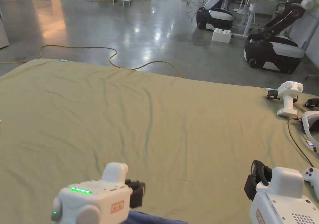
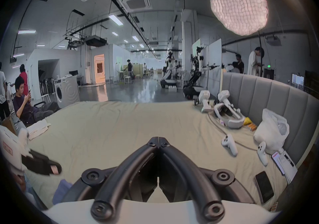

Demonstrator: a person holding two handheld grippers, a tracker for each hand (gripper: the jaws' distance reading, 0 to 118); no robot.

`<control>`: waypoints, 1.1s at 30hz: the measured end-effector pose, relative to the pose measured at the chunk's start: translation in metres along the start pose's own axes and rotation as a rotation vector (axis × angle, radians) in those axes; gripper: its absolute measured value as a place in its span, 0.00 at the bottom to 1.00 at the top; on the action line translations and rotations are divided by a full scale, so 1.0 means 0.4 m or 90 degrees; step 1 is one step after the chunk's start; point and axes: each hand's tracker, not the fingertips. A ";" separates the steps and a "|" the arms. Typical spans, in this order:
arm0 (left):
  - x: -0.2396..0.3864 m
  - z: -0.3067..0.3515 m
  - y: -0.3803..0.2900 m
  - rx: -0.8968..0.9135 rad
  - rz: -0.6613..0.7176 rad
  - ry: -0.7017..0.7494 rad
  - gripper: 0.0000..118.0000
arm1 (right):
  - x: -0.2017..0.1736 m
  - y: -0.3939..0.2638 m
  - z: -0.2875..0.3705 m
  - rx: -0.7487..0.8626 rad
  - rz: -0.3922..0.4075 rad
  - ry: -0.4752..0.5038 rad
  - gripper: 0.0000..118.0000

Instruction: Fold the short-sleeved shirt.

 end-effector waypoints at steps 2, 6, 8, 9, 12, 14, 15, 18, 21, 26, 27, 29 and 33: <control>-0.013 0.044 0.031 0.112 -0.015 0.036 0.15 | -0.015 0.024 0.001 0.026 0.006 -0.004 0.00; -0.022 0.102 0.068 0.265 -0.034 0.097 0.15 | -0.041 0.061 -0.002 0.057 0.013 -0.004 0.00; -0.018 0.120 0.078 0.315 -0.052 0.131 0.15 | -0.052 0.075 -0.002 0.078 0.013 -0.008 0.00; -0.015 0.126 0.081 0.332 -0.064 0.145 0.15 | -0.056 0.080 -0.001 0.089 0.011 -0.008 0.00; -0.002 0.132 0.092 0.351 -0.105 0.201 0.15 | -0.068 0.097 0.005 0.123 0.016 -0.020 0.00; 0.004 0.132 0.096 0.353 -0.126 0.232 0.15 | -0.069 0.105 0.011 0.140 0.020 -0.019 0.00; 0.007 0.134 0.095 0.352 -0.124 0.227 0.15 | -0.069 0.108 0.012 0.143 0.027 -0.023 0.00; 0.003 0.150 0.087 0.357 -0.128 0.224 0.15 | -0.065 0.101 0.021 0.131 0.037 -0.018 0.00; -0.009 0.158 0.075 0.341 -0.129 0.225 0.15 | -0.074 0.037 0.047 0.061 0.013 0.025 0.00; -0.059 0.164 0.030 0.286 -0.127 0.234 0.15 | -0.173 -0.157 0.110 -0.087 0.086 0.133 0.00; -0.073 0.164 0.018 0.272 -0.117 0.229 0.15 | -0.200 -0.195 0.117 -0.112 0.094 0.154 0.00; -0.102 0.164 -0.005 0.235 -0.088 0.218 0.15 | -0.246 -0.258 0.120 -0.160 0.091 0.195 0.00; -0.154 0.173 -0.059 0.187 -0.046 0.208 0.15 | -0.311 -0.357 0.082 -0.218 0.094 0.196 0.00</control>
